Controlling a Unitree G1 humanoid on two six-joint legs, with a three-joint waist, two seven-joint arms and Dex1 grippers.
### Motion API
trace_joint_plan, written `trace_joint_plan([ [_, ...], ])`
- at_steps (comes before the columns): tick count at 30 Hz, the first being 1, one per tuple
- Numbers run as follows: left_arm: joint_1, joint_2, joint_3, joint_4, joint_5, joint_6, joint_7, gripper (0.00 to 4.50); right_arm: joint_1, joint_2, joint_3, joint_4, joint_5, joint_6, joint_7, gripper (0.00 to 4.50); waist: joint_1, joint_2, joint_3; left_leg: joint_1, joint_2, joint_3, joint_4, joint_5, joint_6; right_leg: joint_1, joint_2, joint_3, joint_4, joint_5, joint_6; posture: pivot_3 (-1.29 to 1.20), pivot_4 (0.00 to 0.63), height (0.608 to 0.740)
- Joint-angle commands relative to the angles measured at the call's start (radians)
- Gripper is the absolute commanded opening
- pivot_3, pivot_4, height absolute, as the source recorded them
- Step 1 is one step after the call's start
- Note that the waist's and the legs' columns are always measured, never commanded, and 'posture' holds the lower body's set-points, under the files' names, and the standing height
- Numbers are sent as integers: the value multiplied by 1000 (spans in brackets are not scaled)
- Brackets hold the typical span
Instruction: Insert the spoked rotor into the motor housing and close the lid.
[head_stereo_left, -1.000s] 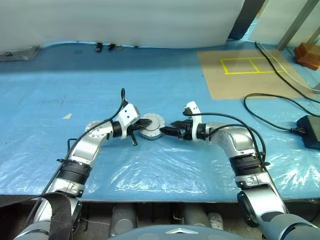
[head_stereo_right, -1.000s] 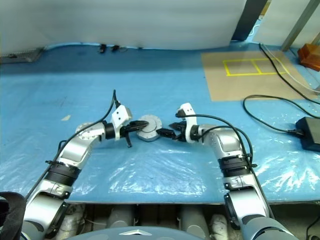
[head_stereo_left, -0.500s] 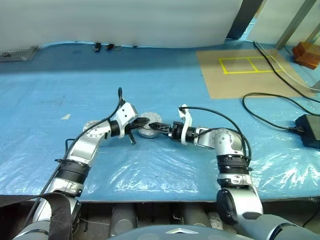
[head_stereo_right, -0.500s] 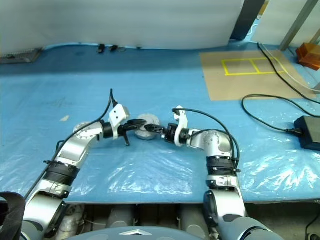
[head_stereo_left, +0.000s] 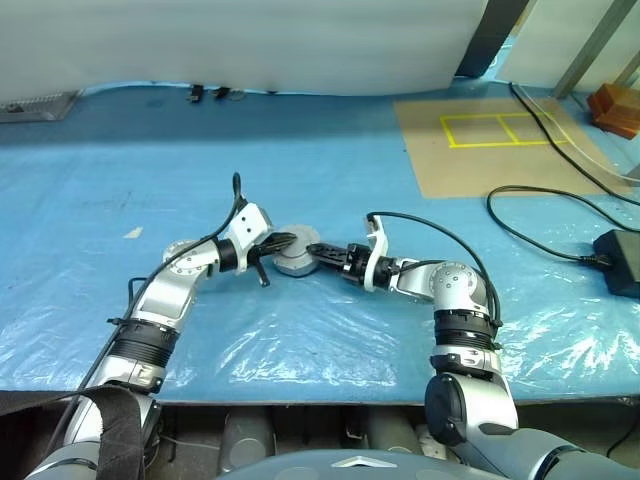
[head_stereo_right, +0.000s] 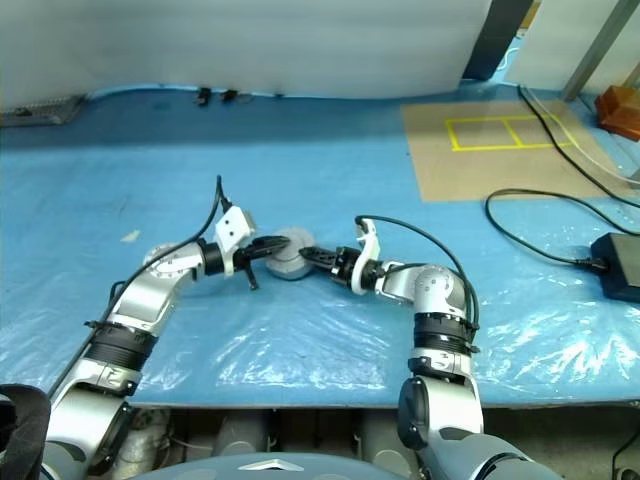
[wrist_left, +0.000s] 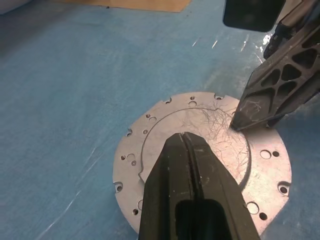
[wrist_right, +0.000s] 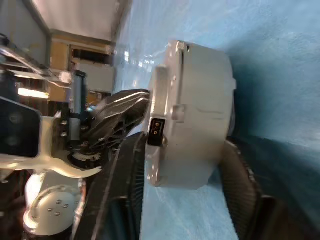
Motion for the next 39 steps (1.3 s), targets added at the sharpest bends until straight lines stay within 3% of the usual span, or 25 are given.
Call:
trace_joint_plan([
  [1,19,-1,-21,22,24,5,6,0,-30,19,-7,-15,59,7,9,1184,1,0,0,0,0,0,0,0,0,-1,0,0,0,0,0,0,150,740],
  [6,21,-8,-10,21,9,7,15,0,-32,19,-5,-5,50,9,-7,1181,1,0,0,-1,0,0,-1,0,0,-1,0,0,0,0,0,0,150,740],
  [13,33,-55,79,-31,-114,93,26,0,-37,10,-21,12,42,-23,-27,1181,-1,0,0,0,0,0,0,0,0,-1,0,0,0,0,0,0,150,740],
  [22,48,-136,348,-120,-451,355,146,0,-92,26,-185,49,154,-109,-71,1181,2,0,3,-5,-1,0,0,0,0,-6,0,0,0,0,-1,0,150,740],
  [31,63,-233,446,-144,-631,519,275,0,-136,59,-273,63,259,-196,-117,1181,1,-1,4,-5,-4,0,-1,0,0,-7,0,0,-1,0,-1,0,150,740],
  [34,60,-277,453,-165,-694,566,305,560,-141,67,-272,52,287,-213,-126,1181,1,-1,6,-5,-4,0,-1,0,0,-7,0,0,-1,0,-1,0,150,740],
  [39,49,-357,478,-190,-794,602,370,2251,-140,62,-254,51,309,-228,-130,1181,2,-2,6,-9,-4,0,-1,1,0,-7,0,0,-1,0,0,0,150,740],
])
